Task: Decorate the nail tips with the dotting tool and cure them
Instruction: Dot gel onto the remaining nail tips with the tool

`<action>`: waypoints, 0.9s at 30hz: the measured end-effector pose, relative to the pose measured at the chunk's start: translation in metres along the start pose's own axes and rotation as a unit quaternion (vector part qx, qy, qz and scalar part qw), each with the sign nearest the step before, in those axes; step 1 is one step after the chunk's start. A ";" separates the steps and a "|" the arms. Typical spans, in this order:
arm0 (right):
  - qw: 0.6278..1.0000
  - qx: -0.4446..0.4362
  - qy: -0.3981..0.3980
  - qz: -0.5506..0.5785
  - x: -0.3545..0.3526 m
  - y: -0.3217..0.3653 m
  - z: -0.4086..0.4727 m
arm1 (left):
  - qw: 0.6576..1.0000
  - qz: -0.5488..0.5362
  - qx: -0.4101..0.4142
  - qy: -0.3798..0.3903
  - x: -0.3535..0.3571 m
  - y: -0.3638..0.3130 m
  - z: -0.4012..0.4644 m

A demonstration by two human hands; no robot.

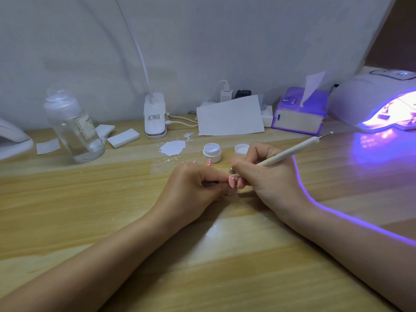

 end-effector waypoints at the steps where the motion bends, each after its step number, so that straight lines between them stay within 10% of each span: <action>1: 1.000 0.000 -0.001 0.003 0.000 0.000 0.000 | 1.000 0.001 0.000 0.002 0.000 0.000 0.000; 27: 0.996 -0.034 -0.075 0.017 -0.017 0.006 -0.003 | 0.994 -0.083 -0.063 -0.014 0.002 0.011 -0.003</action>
Point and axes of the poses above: each hand's wrist, its own z-axis towards the middle knuckle, its own x-axis out of the palm, y = z × x, the point moved 9 cm from there along z, towards the middle knuckle, and after that the axes turned 14 degrees about x, right-handed, at the moved point
